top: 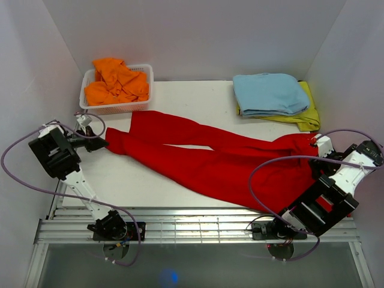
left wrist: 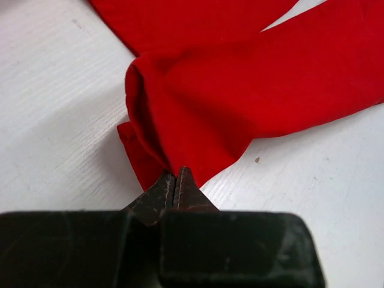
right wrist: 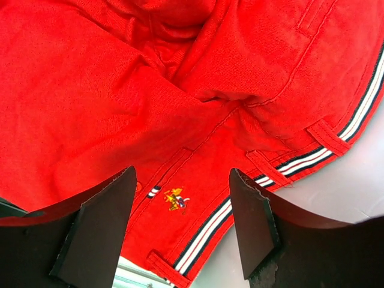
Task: Fold and stack the trousers
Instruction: Flatten the trousers out
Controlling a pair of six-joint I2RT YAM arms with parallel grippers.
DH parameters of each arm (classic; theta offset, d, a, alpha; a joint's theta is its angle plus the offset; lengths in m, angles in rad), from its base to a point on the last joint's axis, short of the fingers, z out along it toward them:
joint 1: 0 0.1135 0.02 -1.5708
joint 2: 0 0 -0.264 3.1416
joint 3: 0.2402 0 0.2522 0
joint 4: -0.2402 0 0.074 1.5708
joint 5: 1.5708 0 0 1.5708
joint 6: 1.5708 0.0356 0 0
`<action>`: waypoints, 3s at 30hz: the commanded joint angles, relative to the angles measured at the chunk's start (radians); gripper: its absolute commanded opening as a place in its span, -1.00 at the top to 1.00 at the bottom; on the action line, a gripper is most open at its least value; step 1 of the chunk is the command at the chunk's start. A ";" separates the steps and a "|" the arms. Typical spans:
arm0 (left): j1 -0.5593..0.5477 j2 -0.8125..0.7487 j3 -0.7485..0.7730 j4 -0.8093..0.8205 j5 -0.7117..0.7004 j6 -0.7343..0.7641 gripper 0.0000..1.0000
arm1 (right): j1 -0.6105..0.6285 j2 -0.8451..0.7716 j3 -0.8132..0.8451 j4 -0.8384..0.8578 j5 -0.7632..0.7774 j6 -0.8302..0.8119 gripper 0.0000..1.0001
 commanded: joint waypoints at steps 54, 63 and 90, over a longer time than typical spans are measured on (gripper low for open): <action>-0.329 -0.088 0.255 0.562 -0.581 -1.310 -0.48 | 0.272 0.089 0.240 0.164 0.019 0.423 -0.34; -0.384 0.048 0.305 0.639 -0.654 -1.401 -0.47 | 0.330 0.222 0.243 0.290 0.147 0.566 -0.31; -0.362 -0.331 -0.202 0.771 -0.768 -1.424 1.00 | 0.334 0.143 0.065 0.322 0.193 0.449 -0.22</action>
